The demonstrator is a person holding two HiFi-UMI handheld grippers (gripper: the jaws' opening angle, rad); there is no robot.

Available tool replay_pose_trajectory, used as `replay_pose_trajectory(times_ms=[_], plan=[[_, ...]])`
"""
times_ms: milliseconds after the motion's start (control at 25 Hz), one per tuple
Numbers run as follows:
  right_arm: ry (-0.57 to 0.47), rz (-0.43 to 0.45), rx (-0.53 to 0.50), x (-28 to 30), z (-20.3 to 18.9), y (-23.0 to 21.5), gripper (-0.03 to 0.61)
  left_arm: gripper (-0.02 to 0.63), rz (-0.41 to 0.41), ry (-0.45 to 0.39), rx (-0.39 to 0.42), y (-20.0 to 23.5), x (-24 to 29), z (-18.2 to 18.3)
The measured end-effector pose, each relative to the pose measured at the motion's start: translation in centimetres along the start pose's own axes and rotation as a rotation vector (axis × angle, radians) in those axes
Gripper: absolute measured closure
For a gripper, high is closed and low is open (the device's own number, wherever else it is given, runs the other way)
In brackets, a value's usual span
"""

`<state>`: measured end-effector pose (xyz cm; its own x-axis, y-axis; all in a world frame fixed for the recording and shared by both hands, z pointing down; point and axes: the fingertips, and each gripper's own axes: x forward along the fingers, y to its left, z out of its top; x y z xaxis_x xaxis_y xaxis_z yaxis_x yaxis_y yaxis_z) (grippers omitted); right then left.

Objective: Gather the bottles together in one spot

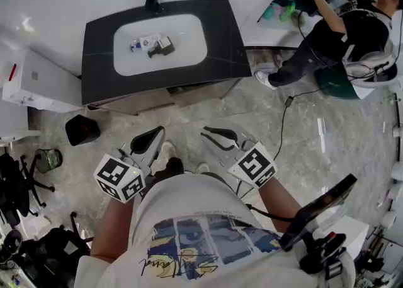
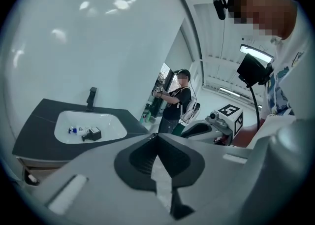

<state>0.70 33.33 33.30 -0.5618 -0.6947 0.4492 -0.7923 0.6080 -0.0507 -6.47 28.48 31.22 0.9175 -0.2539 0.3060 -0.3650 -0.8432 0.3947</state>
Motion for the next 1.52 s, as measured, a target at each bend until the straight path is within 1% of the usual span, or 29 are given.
replay_pose_trajectory(times_ms=[240, 400, 520, 720, 920, 1040, 1160, 1280, 1400, 1520], plan=[[0.020, 0.003, -0.017, 3.9, 2.4, 0.7, 0.518, 0.612, -0.015, -0.026, -0.003, 3.5, -2.2, 1.5], [0.015, 0.001, -0.035, 6.7, 4.0, 1.2, 0.518, 0.612, -0.018, -0.045, 0.004, 6.0, -3.8, 2.5], [0.025, 0.018, -0.055, 8.9, 5.2, 1.4, 0.517, 0.609, -0.014, -0.060, -0.002, 7.8, -4.7, 3.2], [0.054, 0.048, -0.089, 11.3, 6.1, 0.5, 0.512, 0.607, 0.006, -0.092, -0.036, 9.7, -5.6, 3.6], [0.047, 0.080, -0.117, 13.9, 7.3, -2.5, 0.509, 0.607, 0.050, -0.099, -0.042, 11.9, -5.5, 4.8], [0.075, 0.100, -0.137, 15.7, 6.4, -4.5, 0.506, 0.612, 0.101, -0.102, -0.052, 13.4, -5.3, 5.1], [0.101, 0.132, -0.187, 18.3, 6.3, -6.8, 0.499, 0.612, 0.146, -0.101, -0.064, 15.0, -4.8, 5.8], [0.150, 0.172, -0.229, 21.3, 5.6, -9.4, 0.492, 0.612, 0.185, -0.103, -0.087, 16.6, -4.0, 6.8], [0.223, 0.213, -0.281, 24.3, 4.0, -12.2, 0.483, 0.612, 0.219, -0.105, -0.113, 17.9, -2.7, 8.4], [0.291, 0.250, -0.347, 27.3, 2.3, -14.9, 0.475, 0.612, 0.254, -0.110, -0.138, 19.2, -1.6, 9.2]])
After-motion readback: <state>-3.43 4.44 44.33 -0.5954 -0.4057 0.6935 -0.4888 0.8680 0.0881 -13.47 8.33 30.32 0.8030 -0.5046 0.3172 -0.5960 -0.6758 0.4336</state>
